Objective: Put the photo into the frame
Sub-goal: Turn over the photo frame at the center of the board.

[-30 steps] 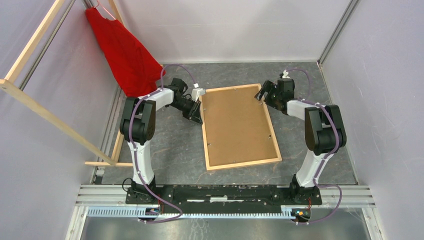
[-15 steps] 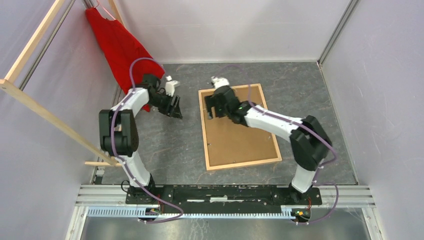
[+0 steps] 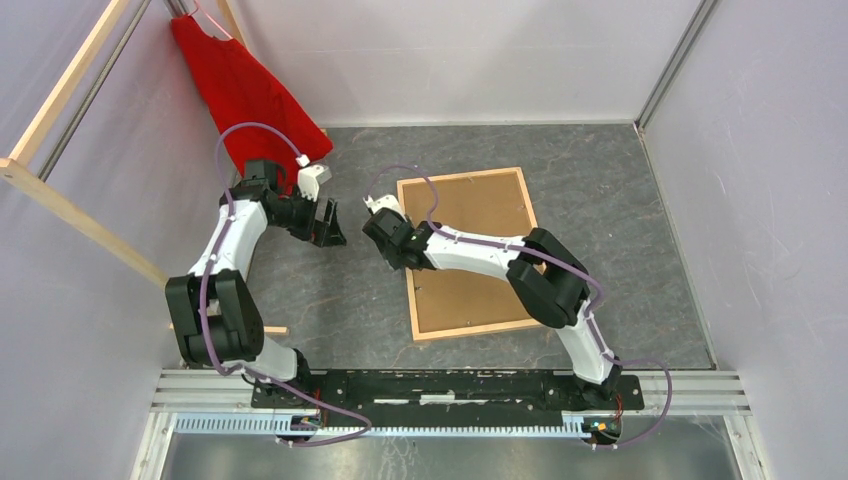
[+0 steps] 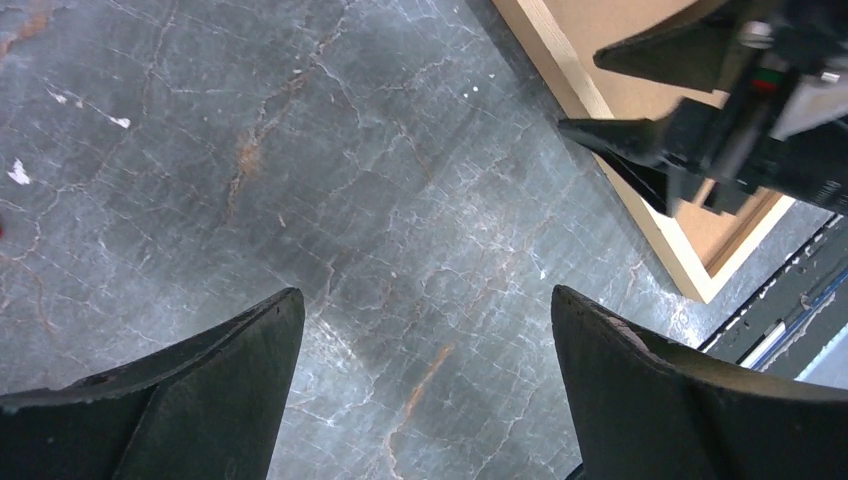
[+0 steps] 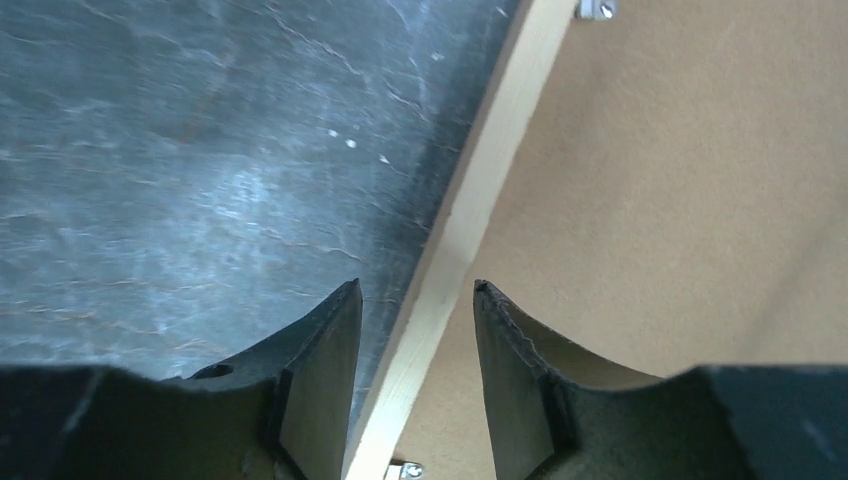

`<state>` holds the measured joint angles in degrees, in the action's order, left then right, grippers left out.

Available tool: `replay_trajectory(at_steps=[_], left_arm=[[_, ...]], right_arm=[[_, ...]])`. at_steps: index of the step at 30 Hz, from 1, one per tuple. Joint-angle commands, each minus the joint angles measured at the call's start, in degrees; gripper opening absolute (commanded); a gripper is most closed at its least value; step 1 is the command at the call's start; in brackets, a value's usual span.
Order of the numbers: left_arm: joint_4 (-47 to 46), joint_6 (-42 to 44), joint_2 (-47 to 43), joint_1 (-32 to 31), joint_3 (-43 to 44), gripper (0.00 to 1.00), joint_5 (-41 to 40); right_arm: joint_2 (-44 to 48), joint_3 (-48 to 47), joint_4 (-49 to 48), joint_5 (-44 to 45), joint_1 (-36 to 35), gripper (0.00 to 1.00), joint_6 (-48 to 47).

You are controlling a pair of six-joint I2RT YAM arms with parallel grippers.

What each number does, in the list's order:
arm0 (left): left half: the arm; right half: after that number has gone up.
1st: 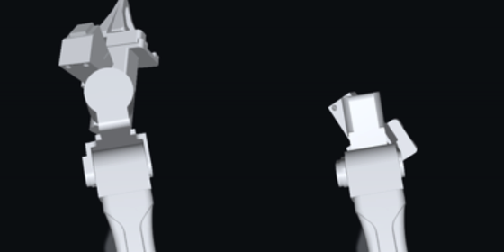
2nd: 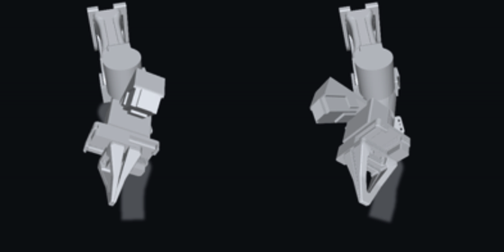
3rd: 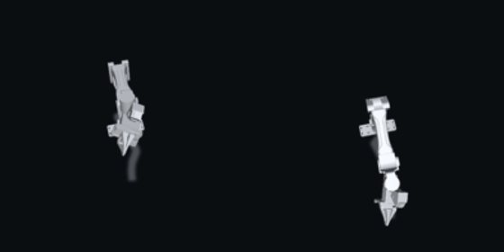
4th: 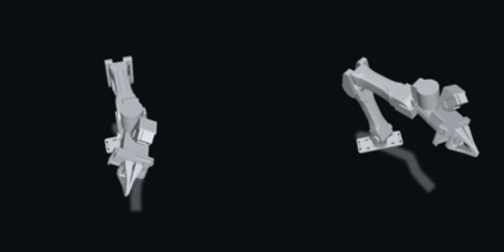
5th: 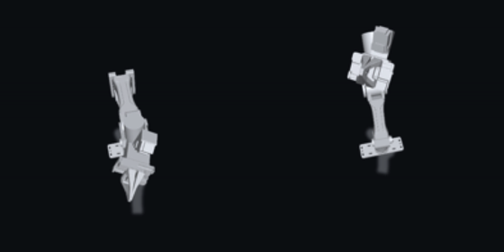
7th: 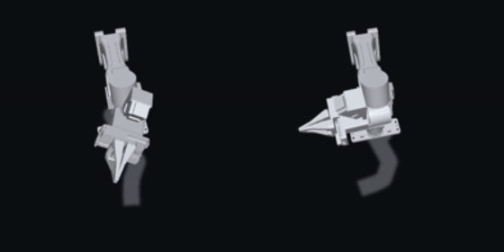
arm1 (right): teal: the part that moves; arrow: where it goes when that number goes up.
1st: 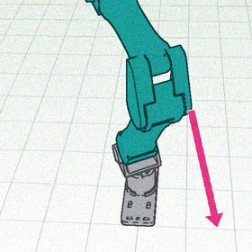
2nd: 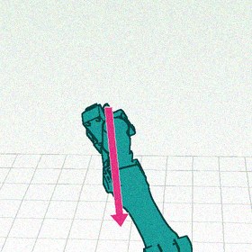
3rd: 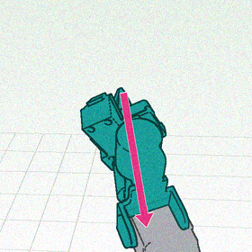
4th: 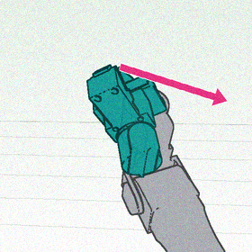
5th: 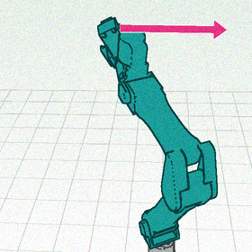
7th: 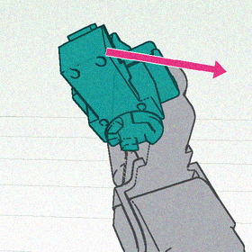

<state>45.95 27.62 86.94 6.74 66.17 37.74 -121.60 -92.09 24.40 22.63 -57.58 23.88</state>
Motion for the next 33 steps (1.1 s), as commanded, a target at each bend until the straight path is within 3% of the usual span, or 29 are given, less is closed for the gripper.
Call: replay_trajectory(at_steps=[1, 6, 15, 20, 23, 28, 33], left_arm=[[-0.64, 1.29, -4.05, 0.16, -1.60, 1.00, 0.41], [-0.98, 1.66, -4.36, 0.37, -2.38, 1.00, -1.00], [-2.07, 2.45, -5.14, 0.46, -3.87, 1.00, 1.80], [-4.77, 5.25, -7.41, 0.41, -8.93, 1.00, 4.95], [-4.91, 6.06, -5.86, 0.44, -10.59, 1.00, 4.93], [-5.99, 7.00, -2.60, 0.44, -12.37, 1.00, 3.97], [-6.25, 5.97, -2.73, 0.38, -13.33, 1.00, 5.40]], right_arm=[[-2.86, -3.97, 4.60, 6.53, -0.39, 0.51, 1.54], [-4.65, -4.90, 5.41, 7.19, -1.16, 0.47, 1.79], [-6.50, -5.41, 5.49, 5.12, -1.57, 0.16, 5.47], [-5.63, -11.35, 8.37, 4.38, -1.37, 0.01, 8.89], [-1.58, -13.11, 7.22, 2.16, -0.93, 0.00, 11.31], [8.81, -7.25, -1.28, -5.04, 1.17, 0.00, 18.35], [13.52, -5.84, -4.42, -12.19, 3.40, 0.00, 24.09]])
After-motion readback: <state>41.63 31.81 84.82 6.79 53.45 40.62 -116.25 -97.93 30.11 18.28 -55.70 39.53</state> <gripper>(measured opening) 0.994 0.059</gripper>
